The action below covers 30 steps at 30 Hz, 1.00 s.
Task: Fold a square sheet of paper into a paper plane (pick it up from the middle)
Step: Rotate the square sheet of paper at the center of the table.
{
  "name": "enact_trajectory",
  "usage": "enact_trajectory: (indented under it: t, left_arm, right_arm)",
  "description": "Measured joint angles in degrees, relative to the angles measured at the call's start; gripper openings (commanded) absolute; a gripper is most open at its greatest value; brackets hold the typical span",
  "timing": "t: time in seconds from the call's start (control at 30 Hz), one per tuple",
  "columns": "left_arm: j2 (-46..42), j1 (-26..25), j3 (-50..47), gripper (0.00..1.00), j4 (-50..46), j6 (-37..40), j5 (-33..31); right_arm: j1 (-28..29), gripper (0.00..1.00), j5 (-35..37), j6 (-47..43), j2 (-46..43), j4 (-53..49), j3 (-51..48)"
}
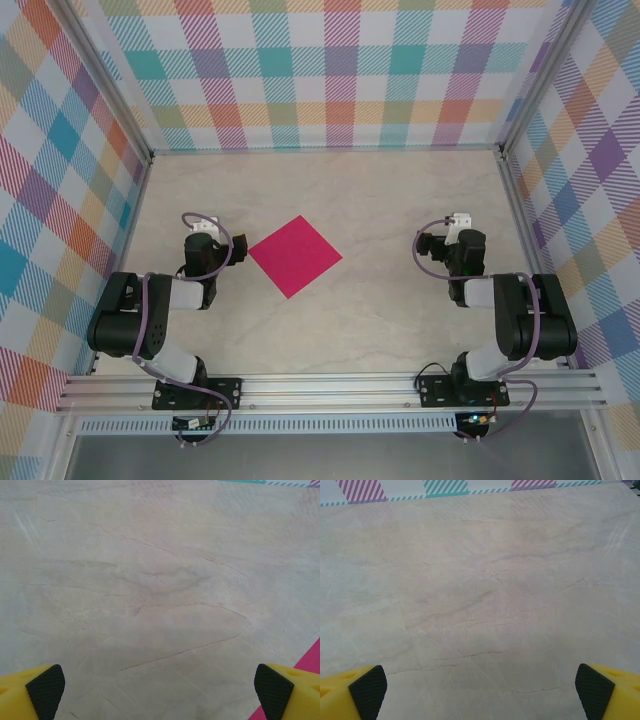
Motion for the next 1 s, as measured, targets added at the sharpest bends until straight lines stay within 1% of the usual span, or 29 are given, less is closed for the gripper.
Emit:
enact_trajectory:
  t: [1.0]
  left_arm:
    - [0.0,0.0,0.0,1.0,-0.1,0.0,0.0]
  right_arm:
    - [0.0,1.0,-0.4,0.0,0.0,-0.7,0.3]
